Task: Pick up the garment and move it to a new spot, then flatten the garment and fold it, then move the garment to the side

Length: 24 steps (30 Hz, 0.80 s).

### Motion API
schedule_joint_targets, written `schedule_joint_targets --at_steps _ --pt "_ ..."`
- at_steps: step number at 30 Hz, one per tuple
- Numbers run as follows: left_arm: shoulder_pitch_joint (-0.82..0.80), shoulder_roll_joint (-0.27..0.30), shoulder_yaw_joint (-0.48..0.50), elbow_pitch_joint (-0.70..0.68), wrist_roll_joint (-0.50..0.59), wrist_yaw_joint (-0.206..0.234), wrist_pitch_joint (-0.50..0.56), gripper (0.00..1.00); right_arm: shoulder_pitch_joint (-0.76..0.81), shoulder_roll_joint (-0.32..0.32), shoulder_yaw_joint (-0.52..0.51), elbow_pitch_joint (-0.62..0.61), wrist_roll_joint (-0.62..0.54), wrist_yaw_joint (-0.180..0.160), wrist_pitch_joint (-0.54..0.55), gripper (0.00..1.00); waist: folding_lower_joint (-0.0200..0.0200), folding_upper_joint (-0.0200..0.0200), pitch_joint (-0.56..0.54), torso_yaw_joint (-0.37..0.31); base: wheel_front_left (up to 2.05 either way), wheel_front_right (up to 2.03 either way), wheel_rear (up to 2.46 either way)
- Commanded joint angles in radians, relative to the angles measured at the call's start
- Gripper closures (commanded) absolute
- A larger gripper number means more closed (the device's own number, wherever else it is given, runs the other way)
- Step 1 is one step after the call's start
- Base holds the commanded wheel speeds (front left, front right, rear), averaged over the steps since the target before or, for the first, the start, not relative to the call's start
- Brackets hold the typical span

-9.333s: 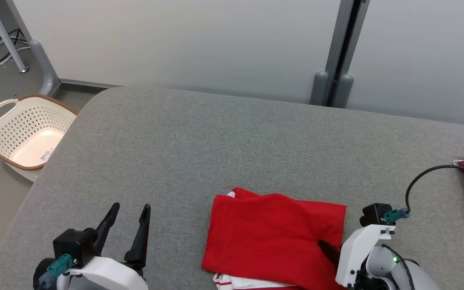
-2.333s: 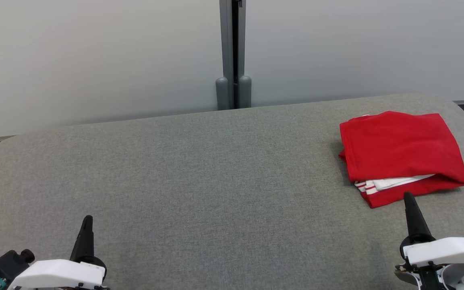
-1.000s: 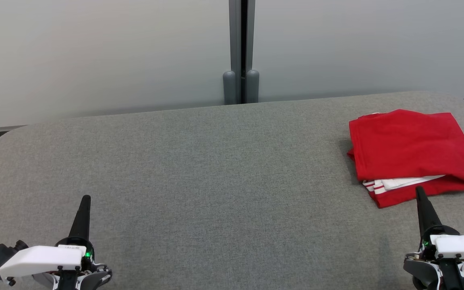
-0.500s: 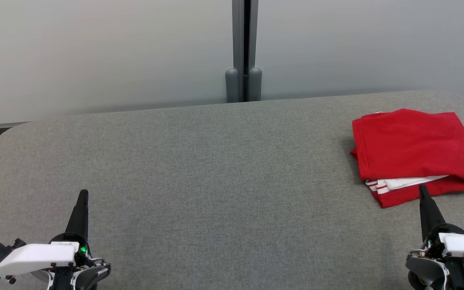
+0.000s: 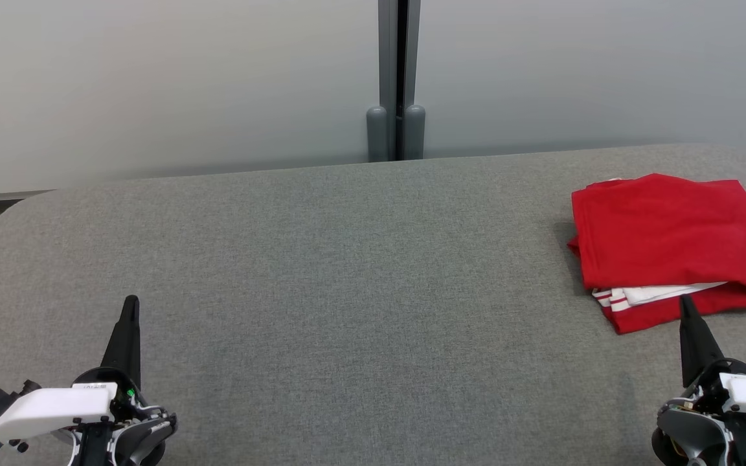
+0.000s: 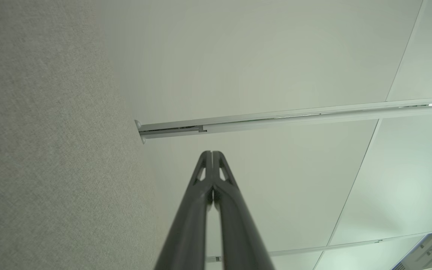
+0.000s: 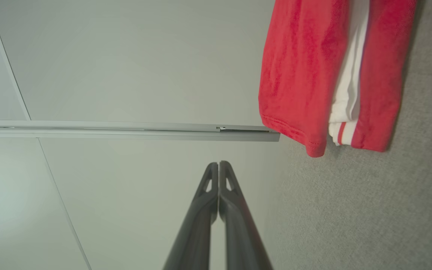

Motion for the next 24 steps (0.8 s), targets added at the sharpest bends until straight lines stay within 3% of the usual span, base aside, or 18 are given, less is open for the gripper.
schedule_joint_targets --at_steps 1,24 --pt "-0.020 0.000 0.008 0.002 -0.014 -0.011 0.007 1.00 -0.009 0.000 -0.004 -0.006 0.020 0.000 0.009 1.00 0.0000 -0.0001 0.001 0.001 0.00 0.00 0.00" --pt "-0.018 -0.003 0.013 0.002 -0.025 -0.013 0.011 1.00 -0.009 0.001 -0.006 -0.006 0.032 0.000 0.010 1.00 0.0000 -0.0001 0.002 0.002 0.00 0.00 0.00"
